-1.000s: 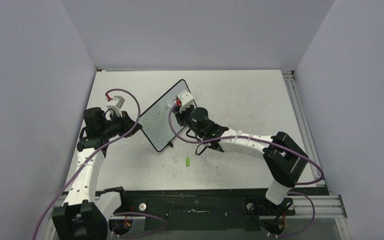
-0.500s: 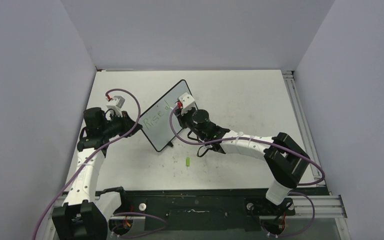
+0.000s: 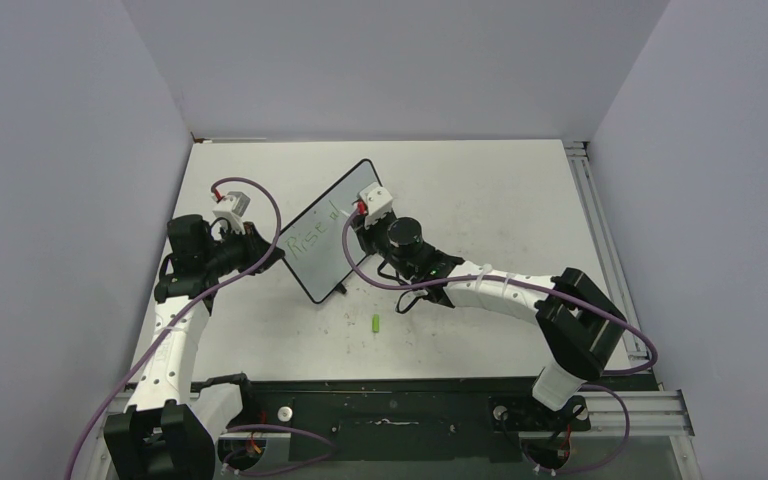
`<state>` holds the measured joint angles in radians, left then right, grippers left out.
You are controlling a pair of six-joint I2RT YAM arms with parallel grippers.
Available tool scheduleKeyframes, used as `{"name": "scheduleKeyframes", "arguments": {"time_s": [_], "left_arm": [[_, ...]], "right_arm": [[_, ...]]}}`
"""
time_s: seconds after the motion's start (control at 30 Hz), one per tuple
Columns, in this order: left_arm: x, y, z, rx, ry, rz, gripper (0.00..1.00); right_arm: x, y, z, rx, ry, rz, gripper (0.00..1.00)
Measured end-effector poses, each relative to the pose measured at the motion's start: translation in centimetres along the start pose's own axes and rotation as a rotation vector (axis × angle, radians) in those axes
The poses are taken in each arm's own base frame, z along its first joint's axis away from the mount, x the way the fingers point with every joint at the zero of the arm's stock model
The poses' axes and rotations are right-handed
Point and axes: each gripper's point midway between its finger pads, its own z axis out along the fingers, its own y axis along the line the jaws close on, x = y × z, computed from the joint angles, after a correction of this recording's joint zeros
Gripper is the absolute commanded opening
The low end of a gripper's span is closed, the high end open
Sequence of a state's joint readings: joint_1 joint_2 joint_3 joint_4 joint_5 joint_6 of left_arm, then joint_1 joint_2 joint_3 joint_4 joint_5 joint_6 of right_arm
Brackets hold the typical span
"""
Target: Write a sentence on the whiteboard
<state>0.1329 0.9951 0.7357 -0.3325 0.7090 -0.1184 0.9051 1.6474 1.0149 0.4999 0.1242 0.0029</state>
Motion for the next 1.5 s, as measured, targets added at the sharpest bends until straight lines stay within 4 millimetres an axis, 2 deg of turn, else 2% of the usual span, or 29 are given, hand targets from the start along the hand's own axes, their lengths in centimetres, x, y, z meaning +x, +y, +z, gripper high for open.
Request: {"name": "scheduleKeyframes", "arguments": {"time_s": [0.43, 1.5], "left_arm": [[0.0, 0.0, 0.0, 0.000, 0.000, 0.000, 0.00], [0.0, 0.0, 0.0, -0.001, 0.000, 0.000, 0.00]], "right_arm": [[-1.4, 0.2, 0.4, -0.011, -0.028, -0.012, 0.05], [0.0, 0.5, 1.2, -0.015, -0.006, -0.016, 0.05]]}}
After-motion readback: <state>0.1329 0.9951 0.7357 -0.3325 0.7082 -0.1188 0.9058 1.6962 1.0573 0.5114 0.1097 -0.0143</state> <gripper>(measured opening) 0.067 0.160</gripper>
